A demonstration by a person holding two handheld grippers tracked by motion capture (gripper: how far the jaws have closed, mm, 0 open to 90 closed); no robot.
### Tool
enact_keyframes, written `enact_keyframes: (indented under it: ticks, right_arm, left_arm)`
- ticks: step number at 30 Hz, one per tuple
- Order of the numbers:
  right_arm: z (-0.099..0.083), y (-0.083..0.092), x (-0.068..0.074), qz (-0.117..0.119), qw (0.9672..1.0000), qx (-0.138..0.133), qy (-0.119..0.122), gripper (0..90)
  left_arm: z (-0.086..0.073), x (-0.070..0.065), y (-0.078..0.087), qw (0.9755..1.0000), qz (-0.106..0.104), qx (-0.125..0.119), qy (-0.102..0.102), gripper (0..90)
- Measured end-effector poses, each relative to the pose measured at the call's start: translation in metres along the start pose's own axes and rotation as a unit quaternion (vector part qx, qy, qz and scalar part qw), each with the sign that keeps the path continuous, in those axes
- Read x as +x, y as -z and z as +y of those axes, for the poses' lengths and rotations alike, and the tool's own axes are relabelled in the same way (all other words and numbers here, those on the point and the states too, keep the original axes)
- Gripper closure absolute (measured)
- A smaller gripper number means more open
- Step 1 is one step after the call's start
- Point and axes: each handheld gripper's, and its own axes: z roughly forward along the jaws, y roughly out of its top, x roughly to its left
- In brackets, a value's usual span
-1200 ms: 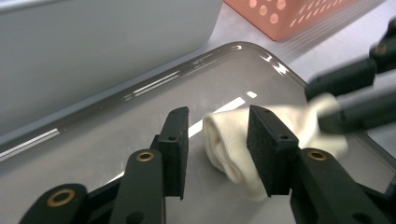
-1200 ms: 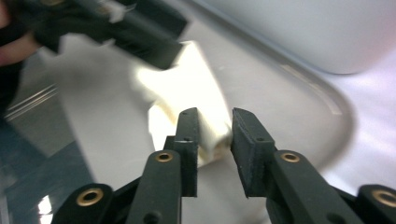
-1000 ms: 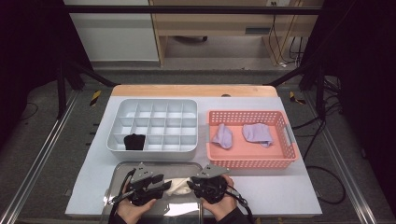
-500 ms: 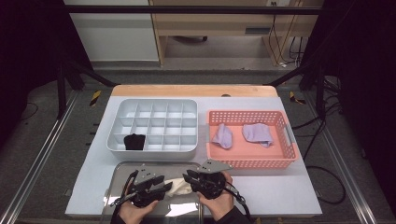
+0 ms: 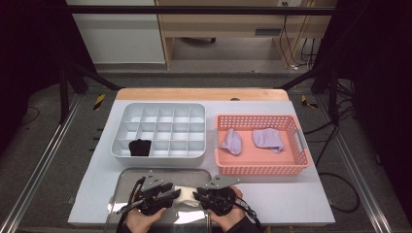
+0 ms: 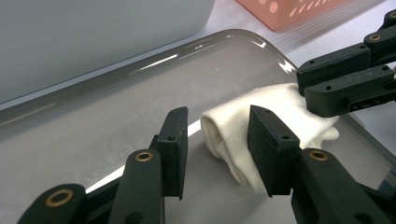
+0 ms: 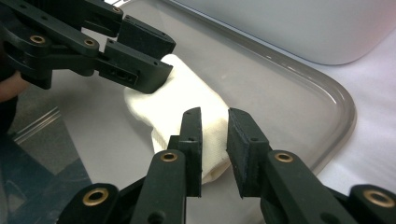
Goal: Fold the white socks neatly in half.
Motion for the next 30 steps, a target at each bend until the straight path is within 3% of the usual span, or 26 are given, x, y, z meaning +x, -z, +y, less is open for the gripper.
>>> enact_keyframes:
  ticks: [3,6,16,25,30]
  right_arm:
    - [0.005,0.005,-0.001,0.007,0.9999,-0.010,-0.002,77.3]
    - [0.003,0.003,-0.002,0.009,0.9999,0.001,-0.006,83.1]
    - [-0.004,-0.001,-0.002,0.011,0.9998,0.007,-0.014,88.3]
    - [-0.006,-0.001,-0.004,0.008,0.9999,0.006,-0.009,86.3]
    - [-0.006,0.001,-0.004,0.007,0.9999,0.007,-0.009,85.6]
  left_arm:
    - [0.000,0.002,0.001,0.9999,-0.004,-0.007,0.008,53.7]
    - [0.001,0.005,0.002,0.9994,-0.020,-0.016,0.024,48.0]
    - [-0.005,-0.006,-0.011,0.9981,-0.060,0.013,0.007,39.4]
    - [-0.005,-0.008,-0.012,0.9964,-0.080,0.027,0.010,57.1]
    - [-0.004,-0.007,-0.006,0.9960,-0.085,0.020,0.020,66.4]
